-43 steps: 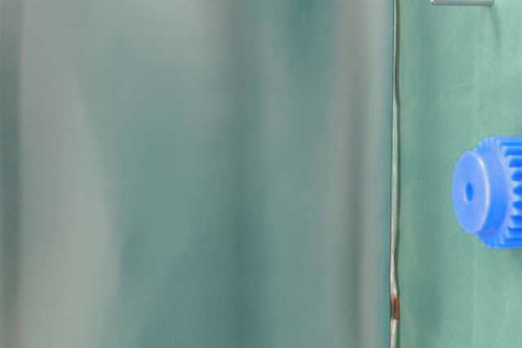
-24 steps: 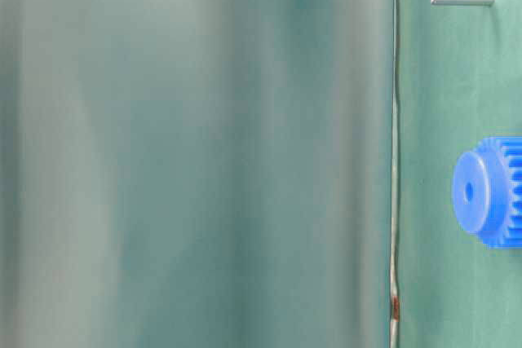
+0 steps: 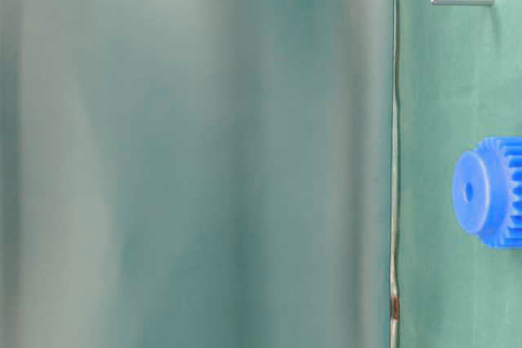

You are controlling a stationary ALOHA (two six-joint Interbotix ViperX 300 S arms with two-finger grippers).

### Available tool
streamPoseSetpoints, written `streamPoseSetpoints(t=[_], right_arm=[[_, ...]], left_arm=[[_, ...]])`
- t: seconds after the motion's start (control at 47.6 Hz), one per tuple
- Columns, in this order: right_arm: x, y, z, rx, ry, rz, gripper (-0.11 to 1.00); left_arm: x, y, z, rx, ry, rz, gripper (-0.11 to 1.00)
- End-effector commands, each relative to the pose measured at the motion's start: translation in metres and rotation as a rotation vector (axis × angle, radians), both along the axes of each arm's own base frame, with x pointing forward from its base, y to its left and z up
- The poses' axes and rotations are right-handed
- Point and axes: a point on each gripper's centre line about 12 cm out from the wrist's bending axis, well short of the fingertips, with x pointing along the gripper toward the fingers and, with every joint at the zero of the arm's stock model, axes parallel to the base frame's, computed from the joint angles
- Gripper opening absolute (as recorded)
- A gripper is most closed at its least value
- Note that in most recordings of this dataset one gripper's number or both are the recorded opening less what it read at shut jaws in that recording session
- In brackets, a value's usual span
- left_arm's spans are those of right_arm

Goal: Insert the shaft placed at a random location into the center hole of the medium gear at another random location.
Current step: 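Lower the open right gripper around the upright silver shaft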

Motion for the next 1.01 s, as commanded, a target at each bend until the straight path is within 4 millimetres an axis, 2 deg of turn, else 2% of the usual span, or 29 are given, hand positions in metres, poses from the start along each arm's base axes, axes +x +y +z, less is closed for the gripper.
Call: streamPoseSetpoints(t=[0.0,0.042,0.168,0.252,0.399,0.651,0.987], right_arm=[[0.006,-0.009,-0.011,-0.002,0.020,-0.023,0.82],[0.009,-0.012,-0.021,0.001,0.040,-0.031,0.85],[0.012,-0.020,-0.046,0.017,0.095,-0.056,0.78],[0.013,-0.024,-0.062,0.029,0.120,-0.070,0.78],[0.017,-0.027,-0.082,0.042,0.136,-0.081,0.78],[0.025,-0.031,-0.105,0.064,0.184,-0.090,0.77],[0.031,-0.033,-0.111,0.069,0.197,-0.090,0.77]], left_arm=[[0.002,0.000,0.010,0.000,-0.025,-0.001,0.00],[0.002,0.000,0.010,0.000,-0.025,-0.002,0.00],[0.003,0.000,0.010,0.001,-0.021,-0.002,0.00],[0.003,0.000,0.010,0.001,-0.023,-0.002,0.00],[0.002,0.000,0.010,0.001,-0.023,-0.002,0.00],[0.003,0.000,0.009,0.000,-0.012,-0.002,0.00],[0.003,0.000,0.007,0.000,0.000,-0.001,0.00]])
